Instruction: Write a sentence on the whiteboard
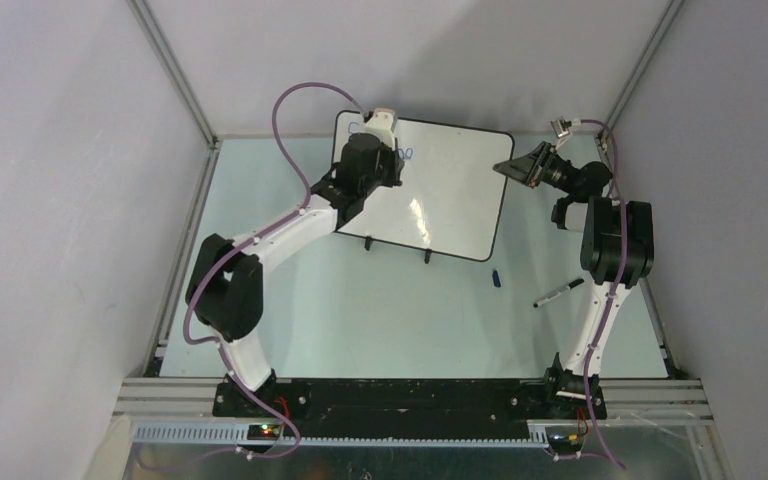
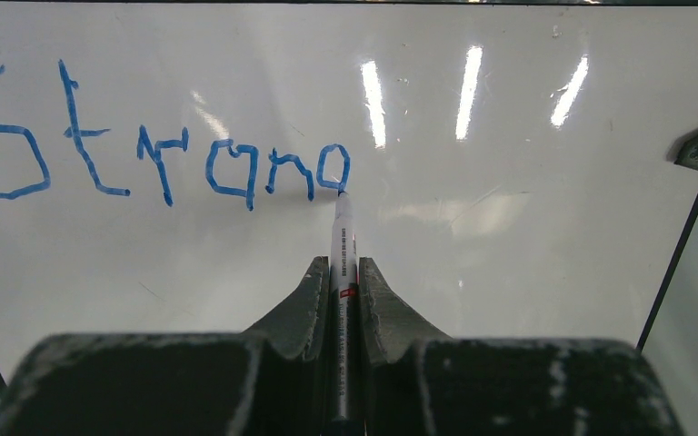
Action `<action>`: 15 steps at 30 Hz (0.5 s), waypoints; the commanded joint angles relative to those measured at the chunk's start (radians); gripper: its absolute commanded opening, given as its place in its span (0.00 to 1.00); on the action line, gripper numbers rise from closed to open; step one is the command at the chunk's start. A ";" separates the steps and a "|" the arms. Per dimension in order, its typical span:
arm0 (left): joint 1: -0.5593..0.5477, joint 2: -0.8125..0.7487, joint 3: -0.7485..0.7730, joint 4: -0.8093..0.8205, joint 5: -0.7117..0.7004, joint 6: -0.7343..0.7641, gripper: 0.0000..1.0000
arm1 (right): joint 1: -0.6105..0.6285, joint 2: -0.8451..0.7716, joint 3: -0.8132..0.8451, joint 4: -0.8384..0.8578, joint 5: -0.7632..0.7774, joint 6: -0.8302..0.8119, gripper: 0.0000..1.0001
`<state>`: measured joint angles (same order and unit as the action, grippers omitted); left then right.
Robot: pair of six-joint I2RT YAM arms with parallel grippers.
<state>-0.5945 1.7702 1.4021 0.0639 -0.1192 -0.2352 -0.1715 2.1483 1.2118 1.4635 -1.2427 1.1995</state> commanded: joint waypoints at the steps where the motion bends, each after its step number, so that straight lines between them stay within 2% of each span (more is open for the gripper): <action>1: -0.007 -0.040 -0.014 -0.013 0.004 0.014 0.00 | -0.008 -0.074 0.008 0.043 -0.003 0.033 0.00; 15: -0.009 -0.057 -0.047 -0.023 -0.007 0.011 0.00 | -0.007 -0.076 0.008 0.044 -0.003 0.035 0.00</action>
<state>-0.5961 1.7573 1.3785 0.0566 -0.1192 -0.2352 -0.1715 2.1483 1.2118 1.4635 -1.2427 1.1992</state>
